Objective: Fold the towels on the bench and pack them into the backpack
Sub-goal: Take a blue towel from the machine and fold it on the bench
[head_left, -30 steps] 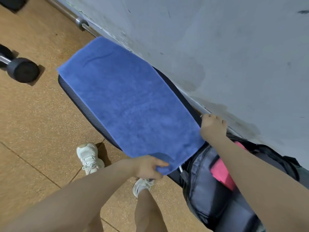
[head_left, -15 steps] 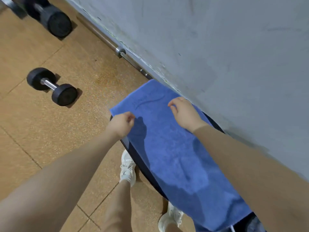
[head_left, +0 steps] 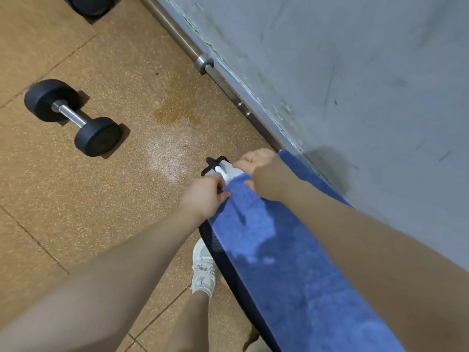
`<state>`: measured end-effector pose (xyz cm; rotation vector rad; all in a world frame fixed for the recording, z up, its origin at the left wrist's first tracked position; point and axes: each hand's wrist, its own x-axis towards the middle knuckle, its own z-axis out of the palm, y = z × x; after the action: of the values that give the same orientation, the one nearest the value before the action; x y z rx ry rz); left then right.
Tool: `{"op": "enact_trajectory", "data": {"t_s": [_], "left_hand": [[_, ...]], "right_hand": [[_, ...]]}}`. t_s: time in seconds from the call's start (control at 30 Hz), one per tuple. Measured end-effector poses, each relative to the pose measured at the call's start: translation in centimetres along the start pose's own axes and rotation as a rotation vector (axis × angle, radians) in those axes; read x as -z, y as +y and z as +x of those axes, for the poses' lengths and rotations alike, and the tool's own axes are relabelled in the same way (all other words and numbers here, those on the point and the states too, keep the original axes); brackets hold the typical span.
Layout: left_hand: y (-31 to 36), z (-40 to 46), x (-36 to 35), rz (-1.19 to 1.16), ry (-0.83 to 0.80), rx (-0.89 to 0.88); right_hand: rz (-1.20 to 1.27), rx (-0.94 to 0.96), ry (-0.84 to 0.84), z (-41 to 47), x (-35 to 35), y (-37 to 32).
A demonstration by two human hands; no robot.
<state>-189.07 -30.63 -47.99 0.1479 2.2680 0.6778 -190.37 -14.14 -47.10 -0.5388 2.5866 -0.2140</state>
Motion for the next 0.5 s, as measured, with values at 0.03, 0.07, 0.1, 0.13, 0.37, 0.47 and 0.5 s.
{"op": "enact_trajectory", "data": {"t_s": [0.03,0.07,0.1,0.13,0.37,0.47,0.5], "left_hand": [[0.0,-0.2,0.4,-0.079,0.007,-0.076],[0.1,-0.4,1.0,-0.137,-0.002,-0.15],[0.2,-0.6,1.6,-0.167,-0.016,-0.204],[0.2,-0.9,2.2,-0.179,-0.035,-0.23],[-2.4,-2.3,5.4,-0.259,-0.072,-0.089],[-3.8,-2.9,6.9,-0.324,-0.041,-0.021],[-4.0,-3.1,7.4,-0.32,-0.028,-0.01]], "right_hand": [[-0.008,0.047,-0.115,0.2,0.4,-0.5],[-0.058,0.062,-0.242,0.5,0.9,-0.9],[-0.113,0.078,-0.303,0.8,1.4,-1.1],[-0.151,0.096,-0.321,1.1,2.1,-1.1],[-0.178,-0.07,-0.251,-0.7,6.2,3.6],[-0.287,-0.17,-0.134,-2.6,6.8,5.4],[-0.305,-0.205,-0.106,-2.9,7.1,5.7]]}}
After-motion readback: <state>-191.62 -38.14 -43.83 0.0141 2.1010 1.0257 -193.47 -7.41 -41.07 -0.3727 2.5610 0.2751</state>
